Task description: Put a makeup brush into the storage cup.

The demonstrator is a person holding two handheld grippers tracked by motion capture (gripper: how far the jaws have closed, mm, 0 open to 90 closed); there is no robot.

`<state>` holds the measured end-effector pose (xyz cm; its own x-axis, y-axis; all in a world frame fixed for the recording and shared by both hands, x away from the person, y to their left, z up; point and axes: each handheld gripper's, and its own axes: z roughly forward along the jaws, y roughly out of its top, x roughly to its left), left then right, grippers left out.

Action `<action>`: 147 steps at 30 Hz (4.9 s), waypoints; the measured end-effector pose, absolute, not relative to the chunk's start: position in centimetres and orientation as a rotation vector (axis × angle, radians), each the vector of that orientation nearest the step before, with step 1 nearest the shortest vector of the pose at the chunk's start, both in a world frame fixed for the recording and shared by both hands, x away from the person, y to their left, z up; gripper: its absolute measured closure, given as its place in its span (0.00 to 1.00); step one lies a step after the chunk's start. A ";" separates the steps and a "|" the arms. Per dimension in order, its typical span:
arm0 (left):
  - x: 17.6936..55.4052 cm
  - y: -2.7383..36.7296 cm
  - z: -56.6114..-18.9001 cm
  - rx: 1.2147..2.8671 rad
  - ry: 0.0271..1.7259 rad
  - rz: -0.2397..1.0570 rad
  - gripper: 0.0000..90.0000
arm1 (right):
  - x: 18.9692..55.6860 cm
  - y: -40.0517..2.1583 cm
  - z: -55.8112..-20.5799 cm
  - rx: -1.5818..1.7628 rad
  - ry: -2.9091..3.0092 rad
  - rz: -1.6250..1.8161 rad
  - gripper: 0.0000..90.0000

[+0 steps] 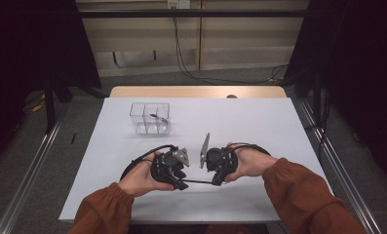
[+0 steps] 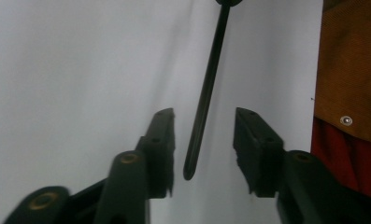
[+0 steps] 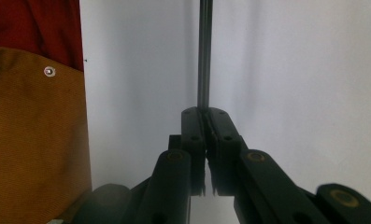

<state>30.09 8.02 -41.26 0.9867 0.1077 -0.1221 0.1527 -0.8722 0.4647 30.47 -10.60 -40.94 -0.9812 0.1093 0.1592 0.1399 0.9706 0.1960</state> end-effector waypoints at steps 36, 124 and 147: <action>30.2 7.8 -41.8 2.642 0.112 -0.140 0.95 | 30.9 -11.2 -41.2 -0.209 -2.977 -0.388 0.89; 29.6 15.4 -43.1 2.299 0.458 -0.096 0.95 | 28.9 -19.4 -43.5 -0.841 -2.825 -1.125 0.09; 29.2 15.7 -43.9 2.175 0.475 -0.018 0.95 | 27.8 -18.8 -44.4 -0.830 -2.805 -1.284 0.05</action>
